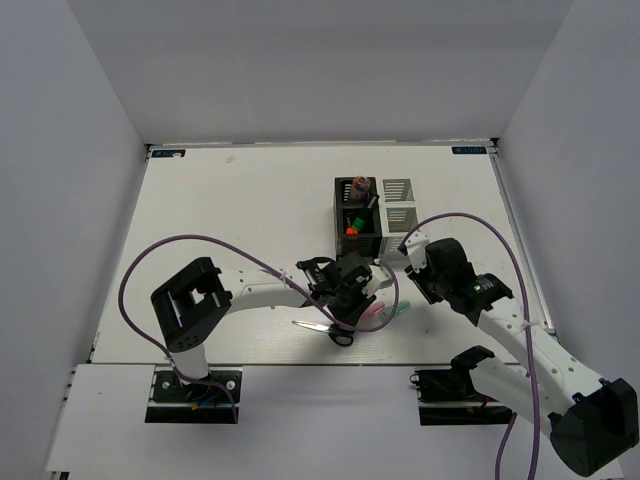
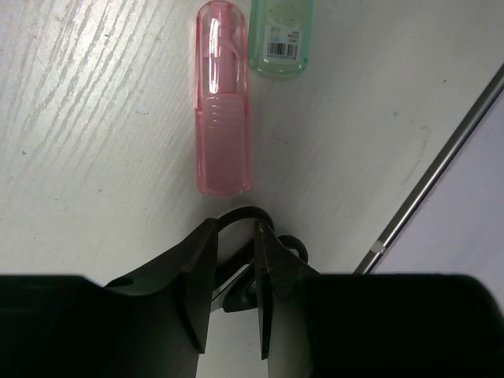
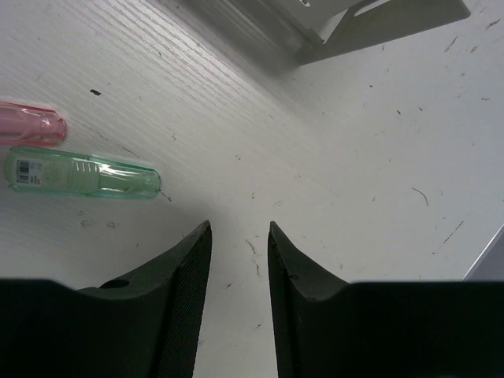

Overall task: Sort the stationery into containers
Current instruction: Pick up the scissors from the corner of the board.

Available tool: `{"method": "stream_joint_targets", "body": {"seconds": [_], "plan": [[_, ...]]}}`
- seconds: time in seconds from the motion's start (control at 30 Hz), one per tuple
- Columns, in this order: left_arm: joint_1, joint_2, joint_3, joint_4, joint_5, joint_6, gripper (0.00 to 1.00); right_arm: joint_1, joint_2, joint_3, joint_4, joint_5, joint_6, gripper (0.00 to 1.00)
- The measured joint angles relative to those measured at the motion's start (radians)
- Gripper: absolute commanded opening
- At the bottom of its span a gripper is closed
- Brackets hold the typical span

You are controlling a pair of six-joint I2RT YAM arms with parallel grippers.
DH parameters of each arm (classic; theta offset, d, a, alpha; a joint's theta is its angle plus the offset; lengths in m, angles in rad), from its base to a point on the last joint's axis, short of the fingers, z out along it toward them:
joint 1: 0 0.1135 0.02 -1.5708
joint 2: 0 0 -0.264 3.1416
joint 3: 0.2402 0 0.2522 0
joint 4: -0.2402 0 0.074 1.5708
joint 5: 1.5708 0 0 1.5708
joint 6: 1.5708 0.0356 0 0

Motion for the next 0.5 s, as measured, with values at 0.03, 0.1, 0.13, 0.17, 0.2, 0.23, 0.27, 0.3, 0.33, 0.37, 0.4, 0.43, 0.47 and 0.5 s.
{"method": "stream_joint_targets", "body": {"seconds": [0.03, 0.1, 0.13, 0.17, 0.2, 0.23, 0.27, 0.3, 0.33, 0.37, 0.4, 0.43, 0.47, 0.5], "plan": [[0.0, 0.0, 0.0, 0.0, -0.006, 0.005, 0.36, -0.002, 0.0, 0.0, 0.0, -0.006, 0.0, 0.38], [0.0, 0.0, 0.0, -0.002, -0.016, 0.017, 0.36, -0.007, 0.0, 0.0, 0.0, -0.017, 0.0, 0.4], [0.0, 0.0, 0.0, -0.005, -0.023, 0.023, 0.36, -0.01, 0.0, 0.0, 0.0, -0.022, 0.0, 0.4], [0.002, 0.0, 0.0, -0.008, -0.029, 0.031, 0.36, -0.012, 0.0, 0.0, 0.0, -0.026, 0.0, 0.4], [0.005, 0.0, 0.0, -0.011, -0.033, 0.037, 0.36, -0.014, 0.0, 0.0, -0.001, -0.031, 0.0, 0.4], [0.01, 0.0, 0.0, -0.016, -0.037, 0.042, 0.36, -0.018, 0.0, 0.0, -0.001, -0.037, 0.0, 0.41], [0.014, 0.0, 0.0, -0.021, -0.037, 0.046, 0.36, -0.019, 0.0, 0.0, -0.002, -0.043, 0.002, 0.41], [0.019, 0.0, -0.001, -0.022, -0.037, 0.05, 0.36, -0.022, 0.0, 0.0, -0.002, -0.047, 0.002, 0.41], [0.024, 0.0, -0.003, -0.023, -0.037, 0.055, 0.36, -0.024, 0.0, 0.0, -0.002, -0.05, 0.002, 0.41], [0.028, 0.0, -0.004, -0.023, -0.037, 0.057, 0.36, -0.026, 0.0, 0.0, -0.003, -0.053, 0.002, 0.41], [0.033, 0.0, -0.006, -0.025, -0.037, 0.061, 0.36, -0.028, 0.0, 0.0, -0.003, -0.055, 0.002, 0.41], [0.035, 0.0, -0.008, -0.027, -0.037, 0.064, 0.36, -0.031, 0.0, 0.0, -0.003, -0.058, 0.002, 0.41], [0.039, 0.0, -0.009, -0.03, -0.037, 0.068, 0.36, -0.032, 0.0, 0.0, -0.003, -0.059, 0.002, 0.41], [0.043, 0.0, -0.01, -0.034, -0.037, 0.072, 0.36, -0.033, 0.0, 0.0, -0.003, -0.062, 0.003, 0.41]]}}
